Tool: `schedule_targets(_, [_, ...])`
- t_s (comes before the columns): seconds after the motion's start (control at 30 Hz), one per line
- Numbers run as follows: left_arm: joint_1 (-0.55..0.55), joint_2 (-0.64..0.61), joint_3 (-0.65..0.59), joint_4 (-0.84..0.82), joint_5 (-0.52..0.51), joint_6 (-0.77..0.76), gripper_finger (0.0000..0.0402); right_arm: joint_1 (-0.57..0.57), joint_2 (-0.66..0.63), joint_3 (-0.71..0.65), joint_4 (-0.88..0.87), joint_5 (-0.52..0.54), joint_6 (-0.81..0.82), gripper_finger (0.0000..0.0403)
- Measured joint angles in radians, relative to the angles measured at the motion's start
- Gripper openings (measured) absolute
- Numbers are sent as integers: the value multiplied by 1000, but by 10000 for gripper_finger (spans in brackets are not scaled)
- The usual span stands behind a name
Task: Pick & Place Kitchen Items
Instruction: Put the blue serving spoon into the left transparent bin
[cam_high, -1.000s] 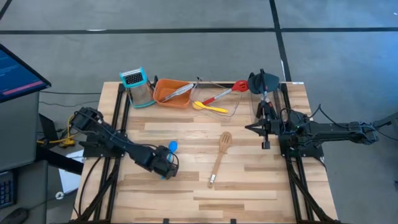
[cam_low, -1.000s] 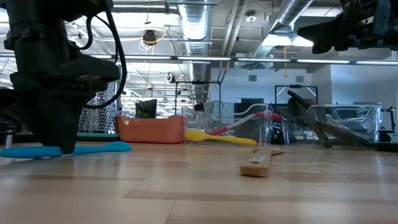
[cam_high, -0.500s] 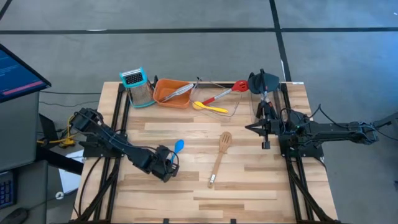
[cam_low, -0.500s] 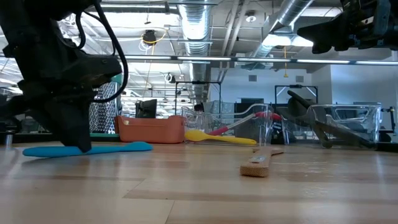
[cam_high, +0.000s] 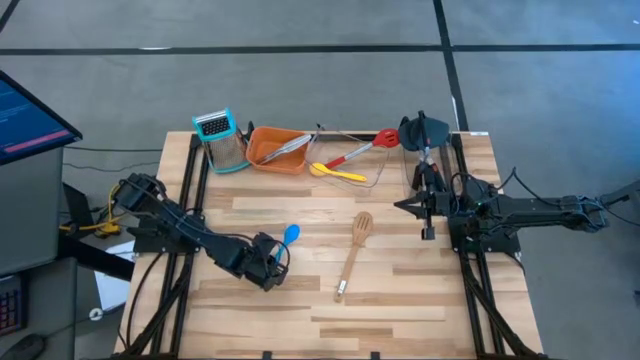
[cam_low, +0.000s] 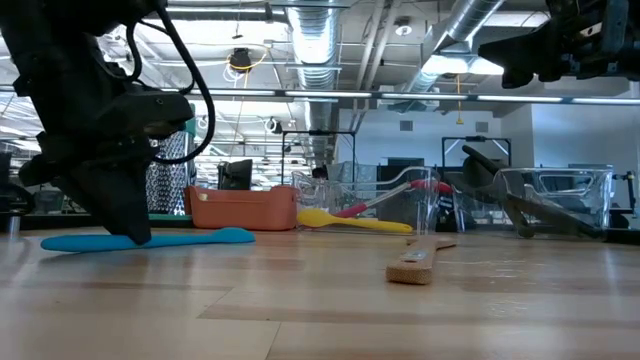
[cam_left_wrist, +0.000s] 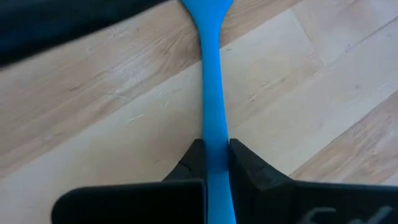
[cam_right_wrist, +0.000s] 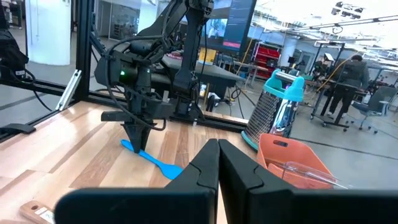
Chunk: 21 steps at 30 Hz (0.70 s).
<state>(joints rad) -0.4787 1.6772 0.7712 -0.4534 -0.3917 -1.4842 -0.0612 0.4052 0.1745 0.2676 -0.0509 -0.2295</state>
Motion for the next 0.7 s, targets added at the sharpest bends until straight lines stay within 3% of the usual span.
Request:
schedule_targets(0.37, [73, -80, -8, -11, -3, 202, 3, 0, 168, 0, 147, -31, 47, 0])
schedule_targets(0.5, [104, -100, -5, 0, -3, 272, 1, 0, 277, 0, 242, -85, 67, 0])
schedule_targets(0.7, [134, -102, -5, 5, 3, 326, 3, 0, 476, 63, 296, -85, 84, 0])
